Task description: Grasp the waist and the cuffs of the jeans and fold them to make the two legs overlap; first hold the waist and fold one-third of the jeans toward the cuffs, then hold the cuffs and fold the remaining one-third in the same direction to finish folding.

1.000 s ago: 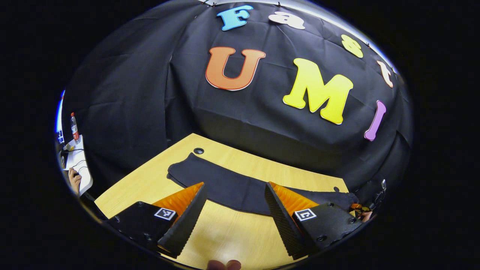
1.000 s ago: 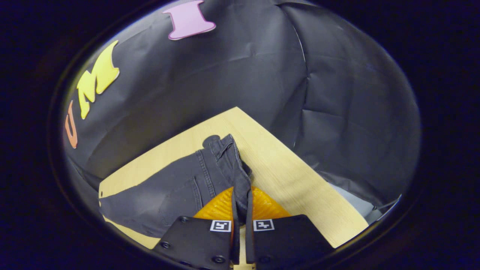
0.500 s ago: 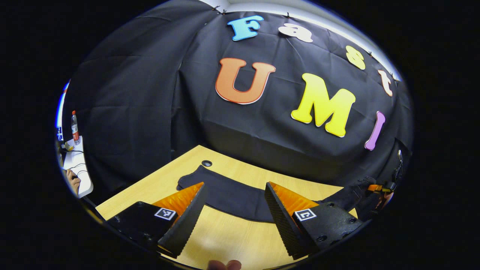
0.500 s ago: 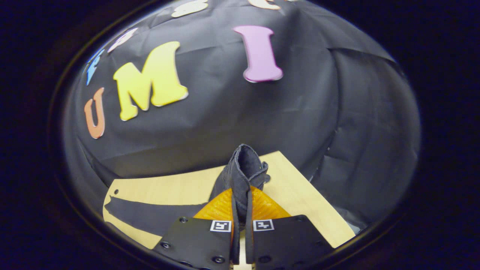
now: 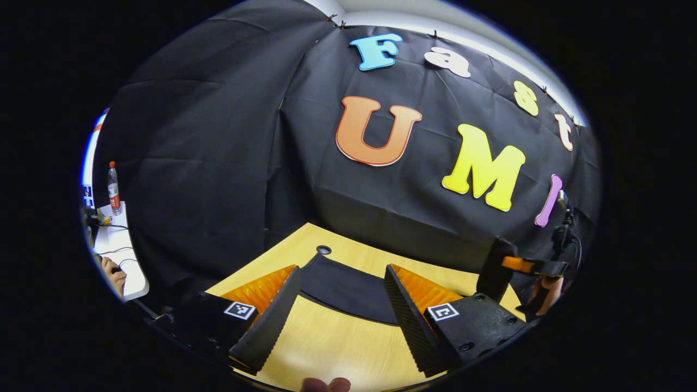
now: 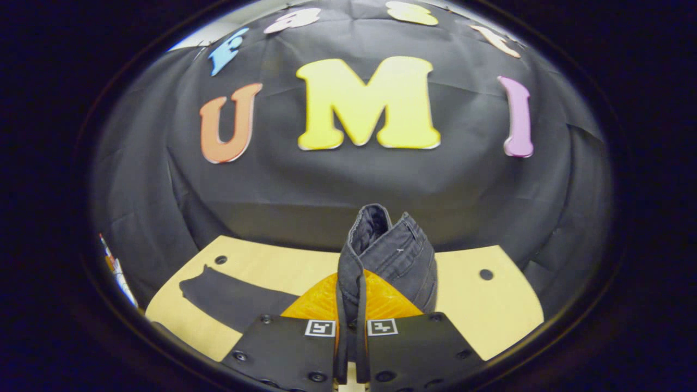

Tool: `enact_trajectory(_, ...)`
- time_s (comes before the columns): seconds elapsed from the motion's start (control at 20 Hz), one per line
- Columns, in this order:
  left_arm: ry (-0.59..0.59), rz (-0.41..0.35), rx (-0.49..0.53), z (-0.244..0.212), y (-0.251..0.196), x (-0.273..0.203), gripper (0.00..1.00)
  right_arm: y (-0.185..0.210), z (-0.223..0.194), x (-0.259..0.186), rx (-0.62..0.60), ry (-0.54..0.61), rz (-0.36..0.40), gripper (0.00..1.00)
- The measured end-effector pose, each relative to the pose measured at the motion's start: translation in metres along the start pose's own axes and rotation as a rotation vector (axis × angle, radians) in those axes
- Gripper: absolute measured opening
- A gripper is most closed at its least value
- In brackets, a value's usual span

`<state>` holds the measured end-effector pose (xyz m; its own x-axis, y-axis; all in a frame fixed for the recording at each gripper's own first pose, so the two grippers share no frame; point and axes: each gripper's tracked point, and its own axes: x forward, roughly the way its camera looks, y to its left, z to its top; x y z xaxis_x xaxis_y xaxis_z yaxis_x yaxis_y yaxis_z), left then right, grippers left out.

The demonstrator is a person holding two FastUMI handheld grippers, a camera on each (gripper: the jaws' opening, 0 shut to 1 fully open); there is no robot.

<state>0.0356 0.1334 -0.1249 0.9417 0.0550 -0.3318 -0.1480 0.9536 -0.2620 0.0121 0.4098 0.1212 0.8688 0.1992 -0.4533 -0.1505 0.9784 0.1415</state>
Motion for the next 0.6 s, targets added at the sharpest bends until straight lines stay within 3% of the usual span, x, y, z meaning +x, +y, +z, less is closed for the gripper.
enact_trajectory(0.2,0.002,0.034,0.006,-0.004,0.034,-0.008,0.99,0.072,-0.066,0.043,-0.107,0.076,0.027,0.07)
enact_trajectory(0.35,0.03,0.059,-0.027,-0.013,0.054,-0.012,0.99,0.105,-0.133,0.08,-0.227,0.15,0.025,0.07)
enact_trajectory(0.5,0.026,0.091,-0.052,-0.011,0.073,-0.016,0.99,0.113,-0.169,0.099,-0.308,0.214,0.012,0.03)
enact_trajectory(0.6,0.029,0.109,-0.074,-0.012,0.084,-0.015,0.99,0.112,-0.174,0.095,-0.326,0.229,0.005,0.07)
